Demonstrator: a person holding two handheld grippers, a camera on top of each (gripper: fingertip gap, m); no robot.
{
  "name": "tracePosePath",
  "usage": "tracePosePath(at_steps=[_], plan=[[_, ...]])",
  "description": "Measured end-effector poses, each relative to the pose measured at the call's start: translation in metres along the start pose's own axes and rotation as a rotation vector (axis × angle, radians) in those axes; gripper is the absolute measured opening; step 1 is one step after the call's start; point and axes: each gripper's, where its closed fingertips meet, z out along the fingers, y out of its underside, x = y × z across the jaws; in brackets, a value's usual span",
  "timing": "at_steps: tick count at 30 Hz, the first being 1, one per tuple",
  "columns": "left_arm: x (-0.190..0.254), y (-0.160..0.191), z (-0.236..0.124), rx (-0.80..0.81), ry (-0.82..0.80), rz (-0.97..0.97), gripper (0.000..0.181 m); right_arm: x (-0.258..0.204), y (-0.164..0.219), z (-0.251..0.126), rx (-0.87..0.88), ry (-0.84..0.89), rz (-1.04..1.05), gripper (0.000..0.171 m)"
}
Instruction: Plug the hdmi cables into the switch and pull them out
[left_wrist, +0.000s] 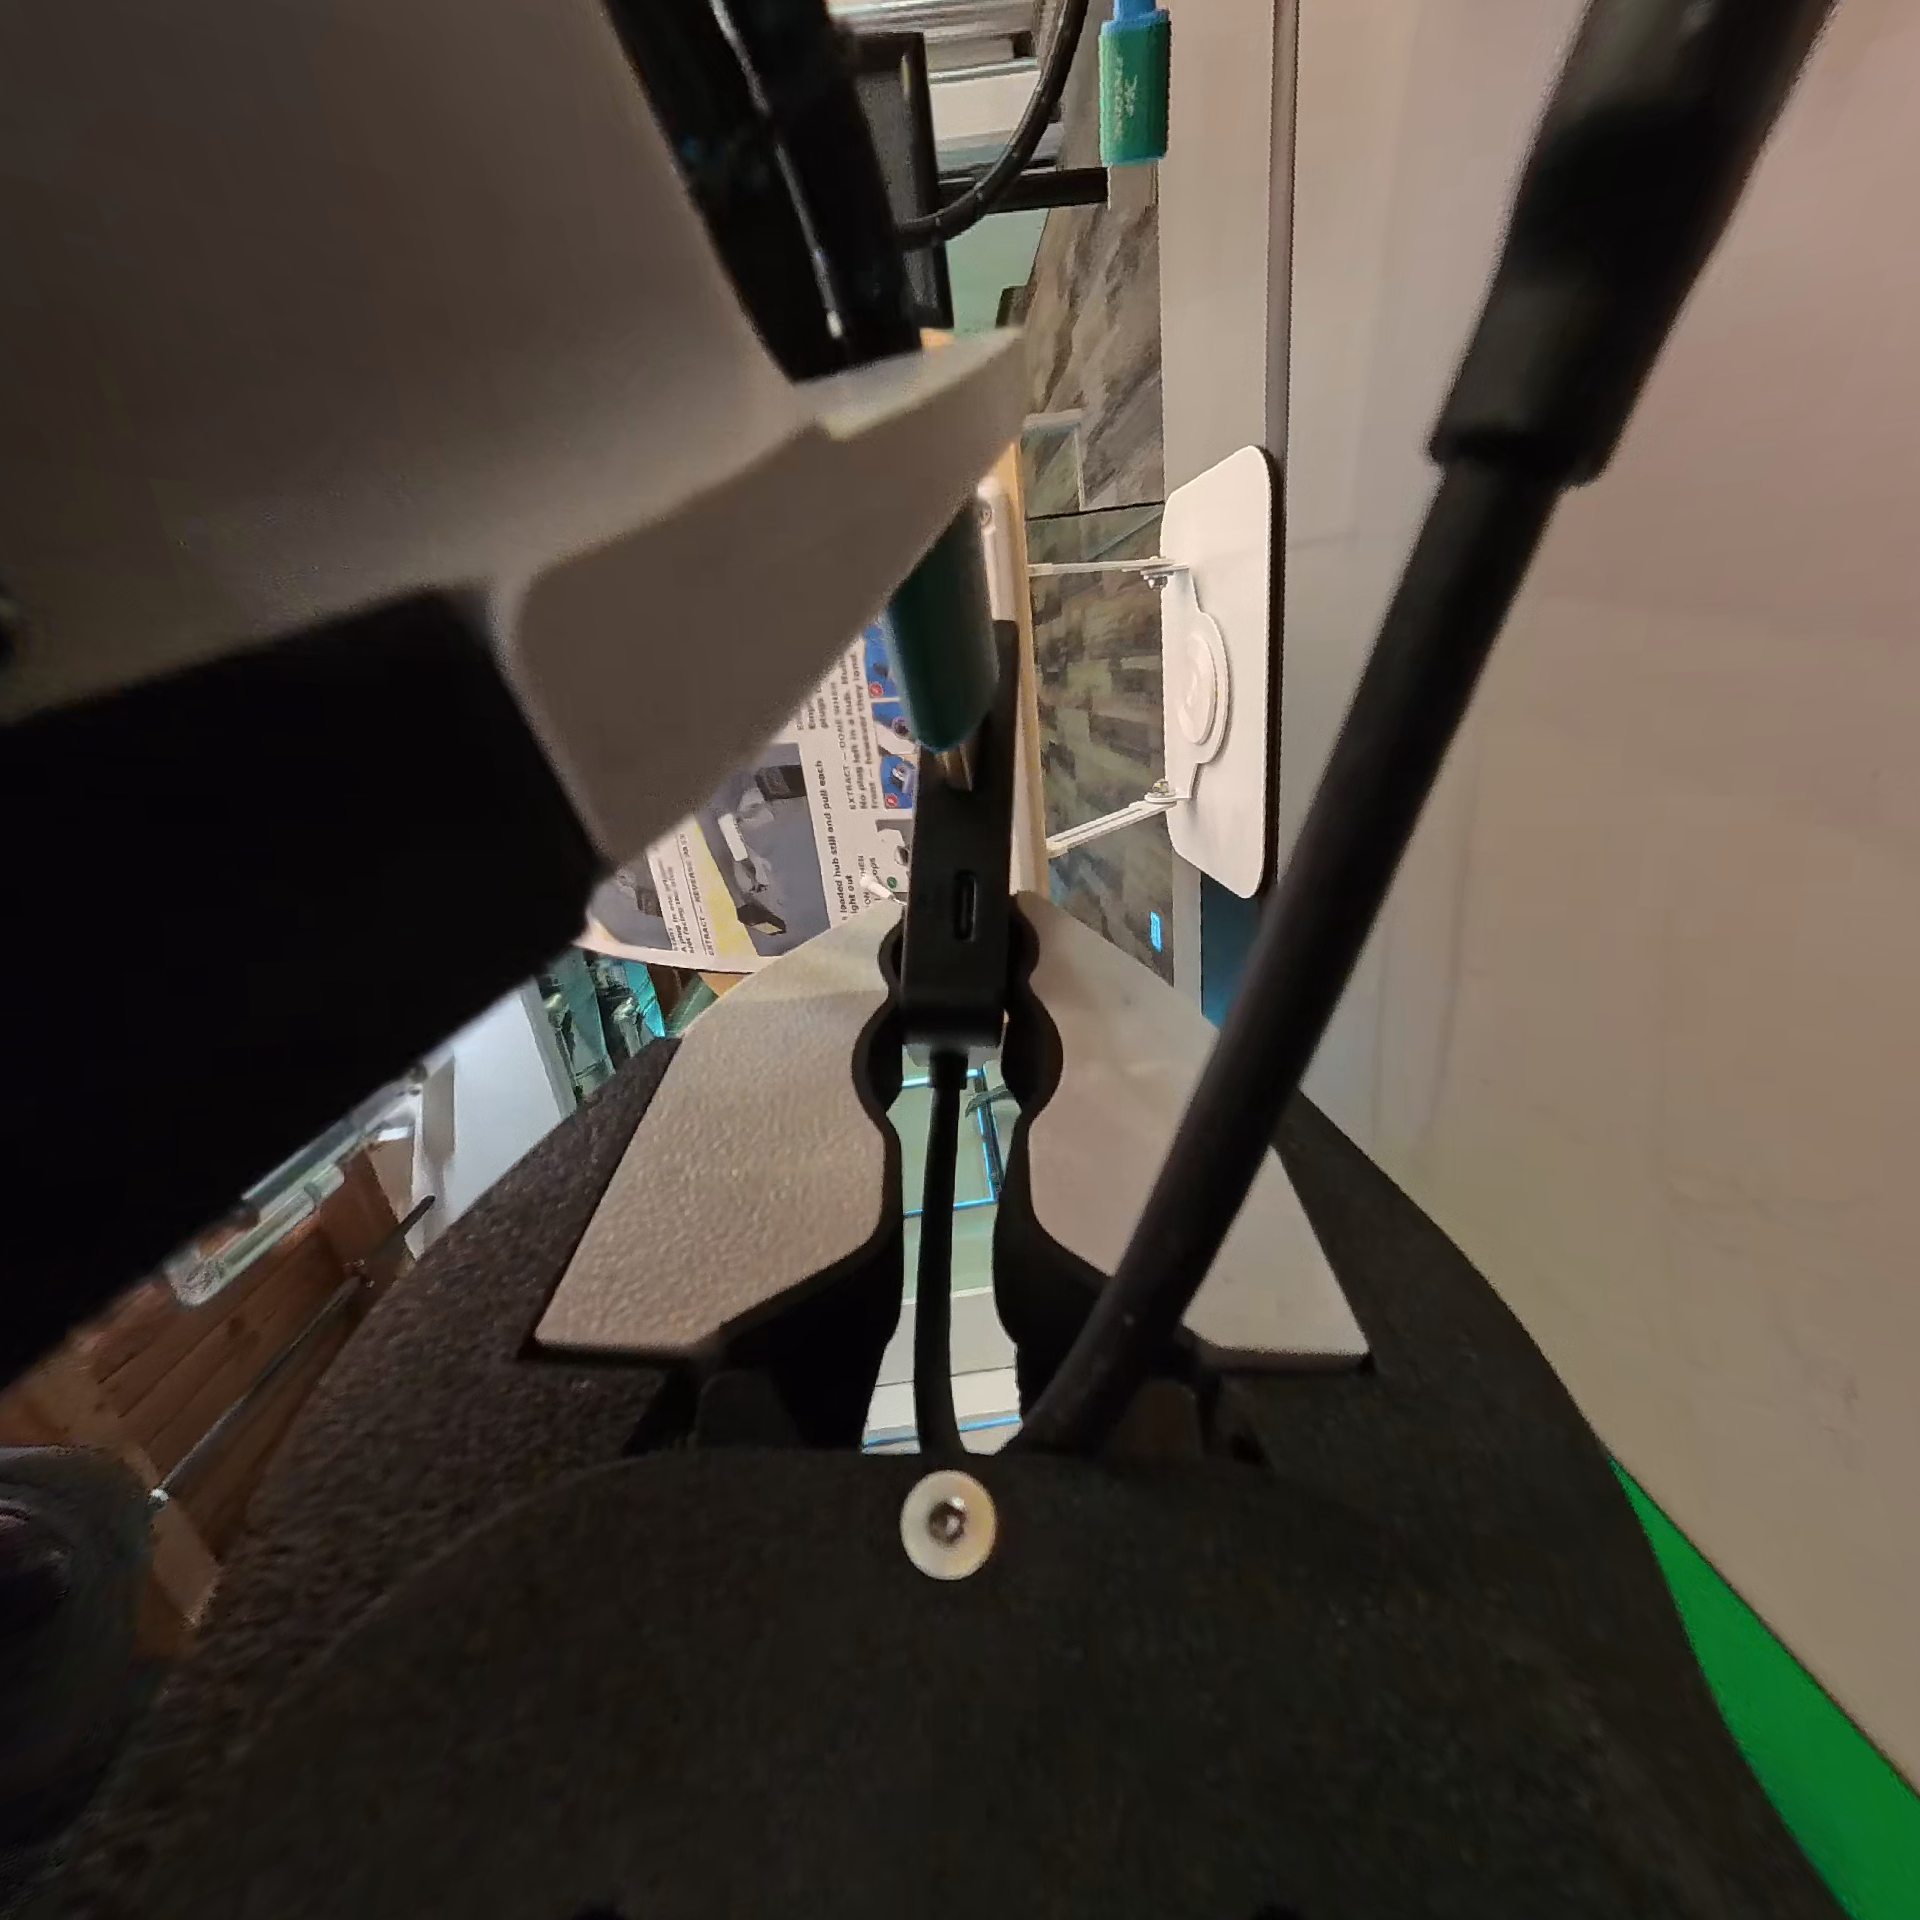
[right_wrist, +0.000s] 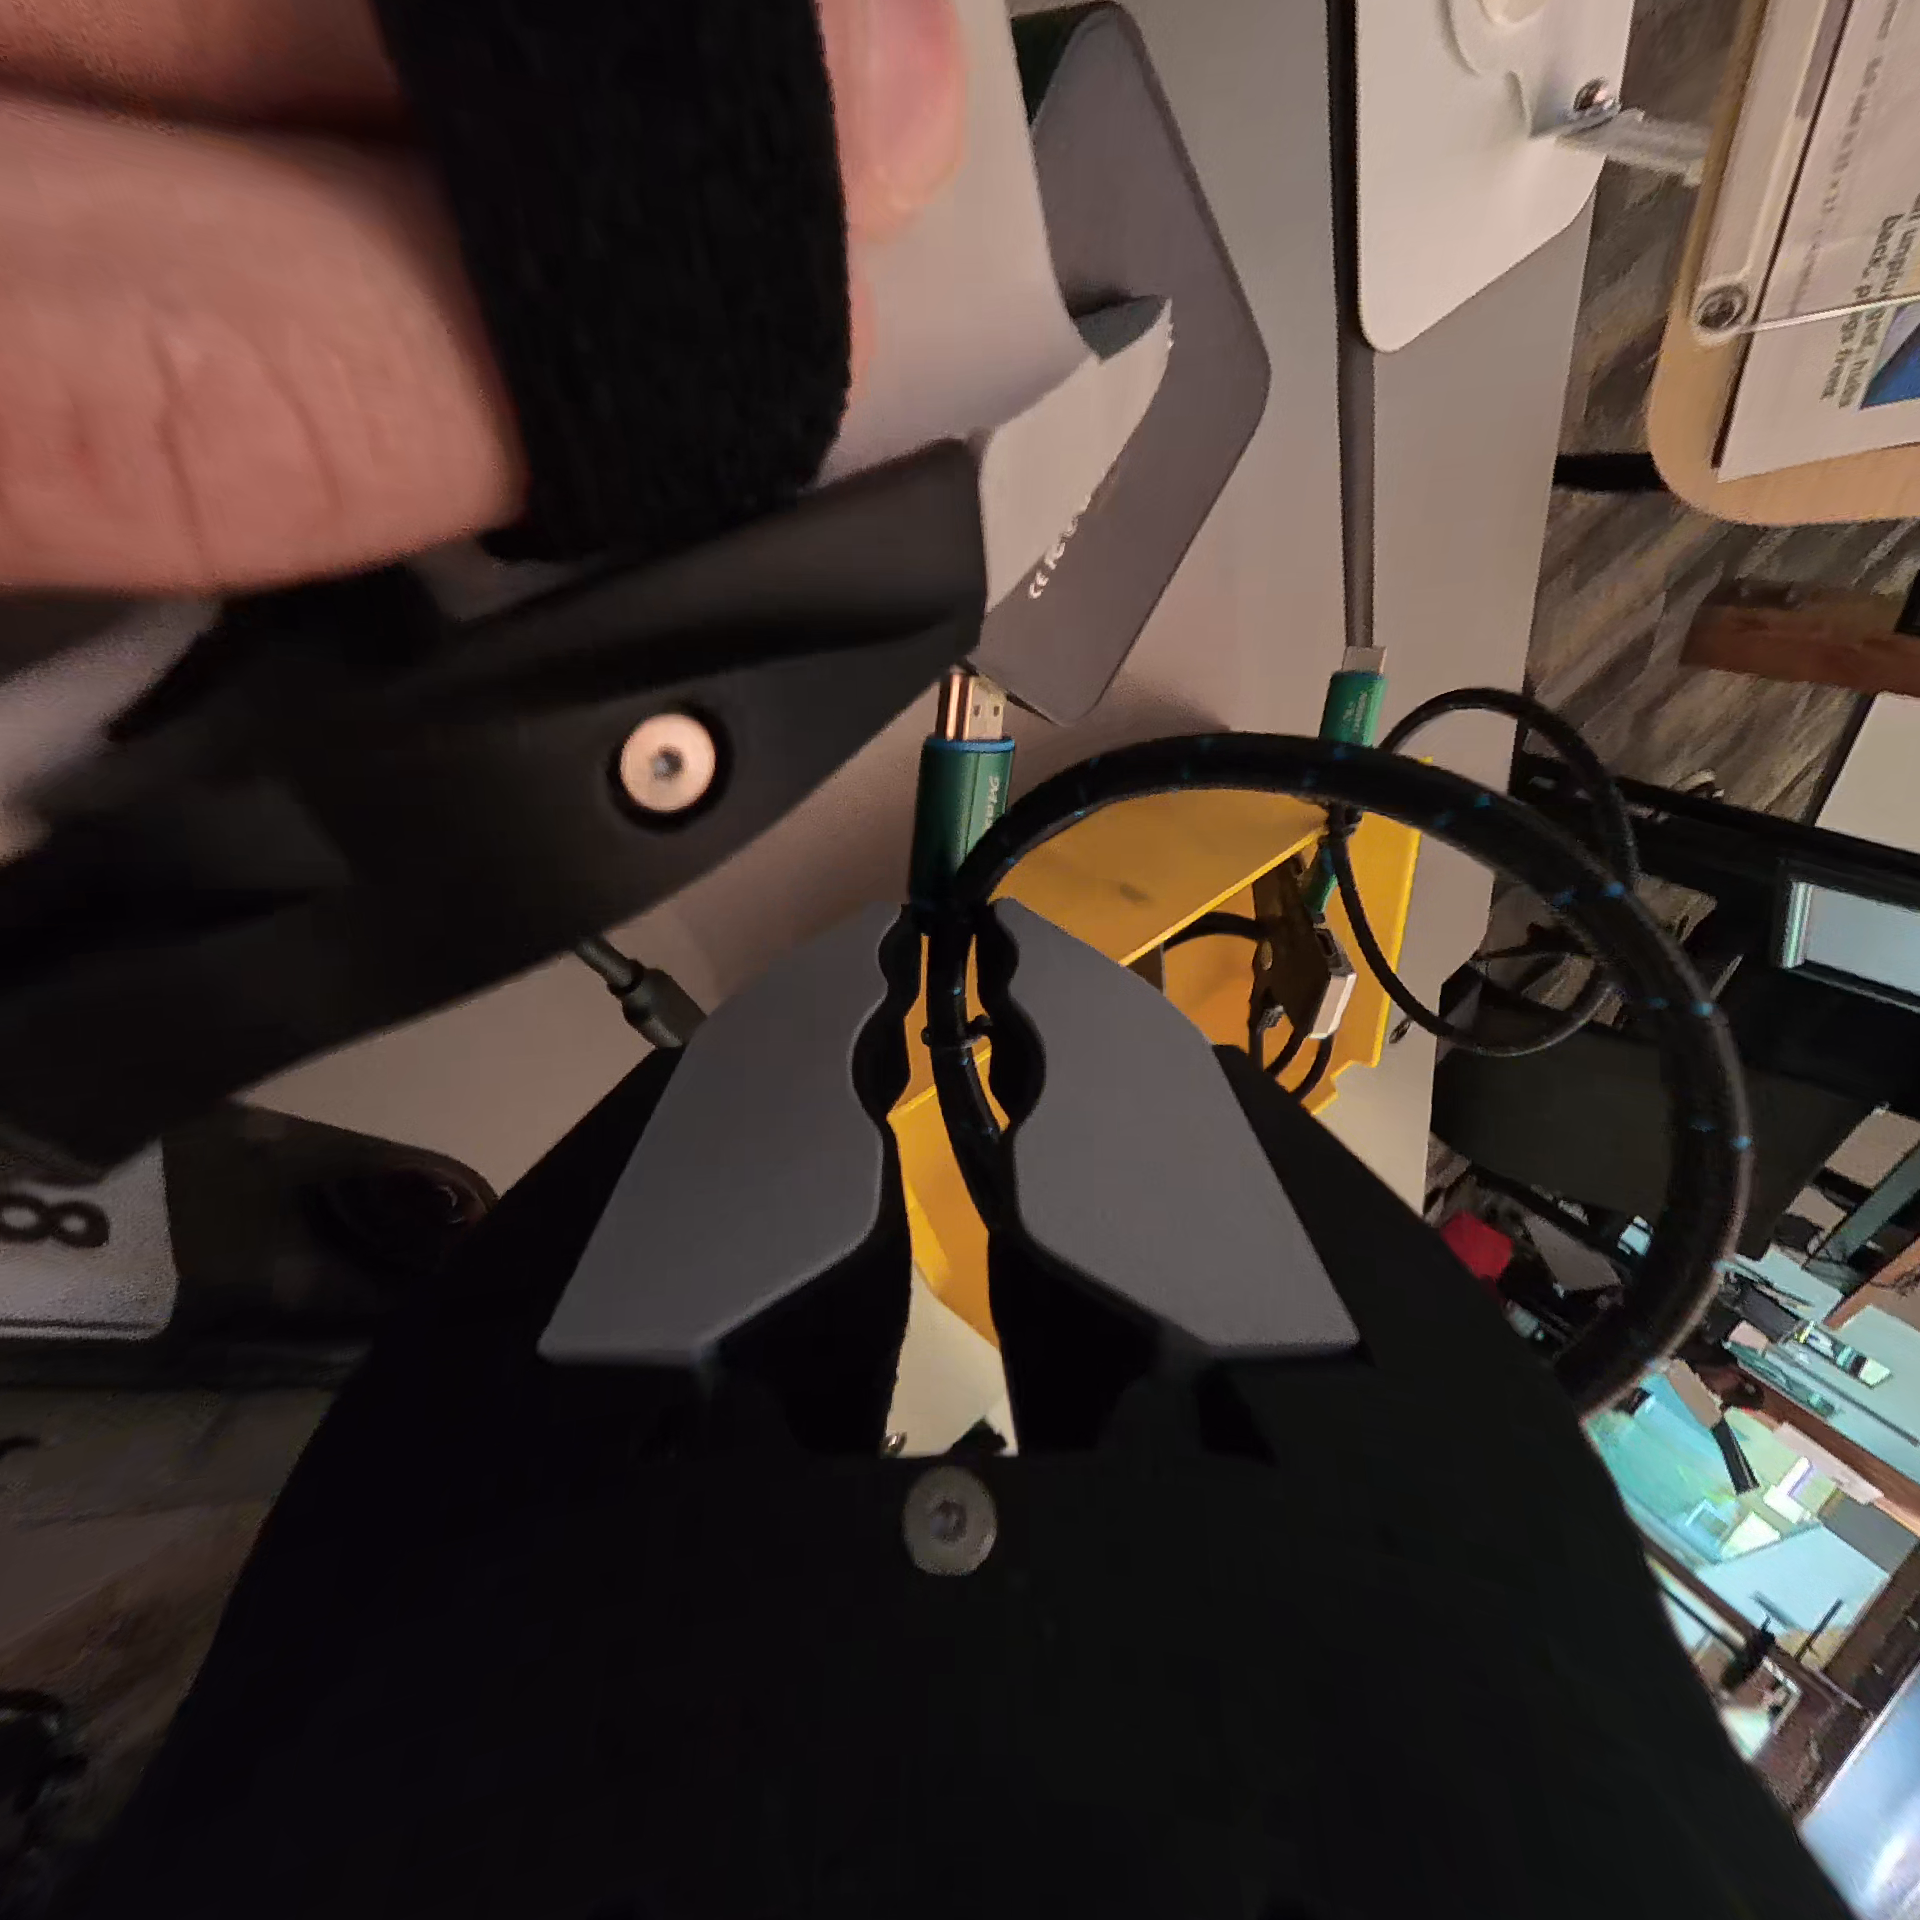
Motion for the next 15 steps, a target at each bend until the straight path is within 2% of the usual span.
tracePosePath(at_steps=[7, 8, 9, 15], plan=[[0.002, 0.009, 0.003, -0.057, 0.031, -0.048, 0.014, 0.002, -0.008, 0.002, -0.055, 0.022, 0.063, 0.01], [0.002, 0.01, 0.003, -0.062, 0.035, -0.063, 0.008, 0.003, -0.01, 0.002, -0.058, 0.031, 0.06, 0.01], [0.001, 0.011, 0.004, -0.066, 0.038, -0.077, 0.013, 0.004, -0.011, 0.002, -0.058, 0.039, 0.058, 0.01], [0.0, 0.004, 0.0, -0.034, 0.04, -0.086, 0.01, 0.01, -0.007, 0.004, -0.078, 0.051, 0.052, 0.011]])
